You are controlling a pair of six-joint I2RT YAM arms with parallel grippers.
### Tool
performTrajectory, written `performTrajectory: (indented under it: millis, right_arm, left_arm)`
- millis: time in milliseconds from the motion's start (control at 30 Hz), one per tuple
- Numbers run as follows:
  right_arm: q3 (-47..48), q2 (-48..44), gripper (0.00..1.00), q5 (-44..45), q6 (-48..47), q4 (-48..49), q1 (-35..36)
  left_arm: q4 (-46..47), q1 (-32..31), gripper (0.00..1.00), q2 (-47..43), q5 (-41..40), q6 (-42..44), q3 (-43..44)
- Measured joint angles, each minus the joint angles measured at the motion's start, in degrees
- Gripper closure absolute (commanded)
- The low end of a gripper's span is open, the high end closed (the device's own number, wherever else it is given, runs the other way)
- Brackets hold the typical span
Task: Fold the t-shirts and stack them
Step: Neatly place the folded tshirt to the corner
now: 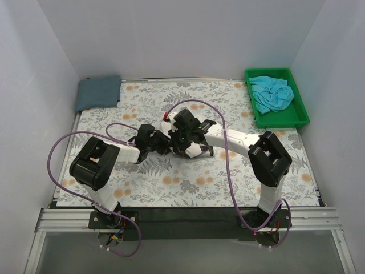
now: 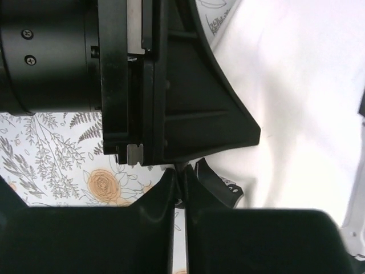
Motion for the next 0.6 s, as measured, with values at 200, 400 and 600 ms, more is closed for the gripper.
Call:
performTrajectory:
  millis: [200,400,600]
  right_arm:
    - [-0.7,-0.1,0.5,-0.3,1.2,0.9,0.1]
    - [-4.2,-6.9,0.28,4.3,0.7,-0.2,-0.2]
    - [-10.8,-20.0,0.26,11.2,-1.1,-3.6,-1.9]
  left_arm:
    - [-2.3,-0.1,1.0,-0.6,-2.1,4.8,-0.2]
    - [-12.2,2.0,1.0,-0.7,-5.3,19.4,4.7]
    - [-24.3,7.4,1.0,1.4,-14.1,40.8,20.0]
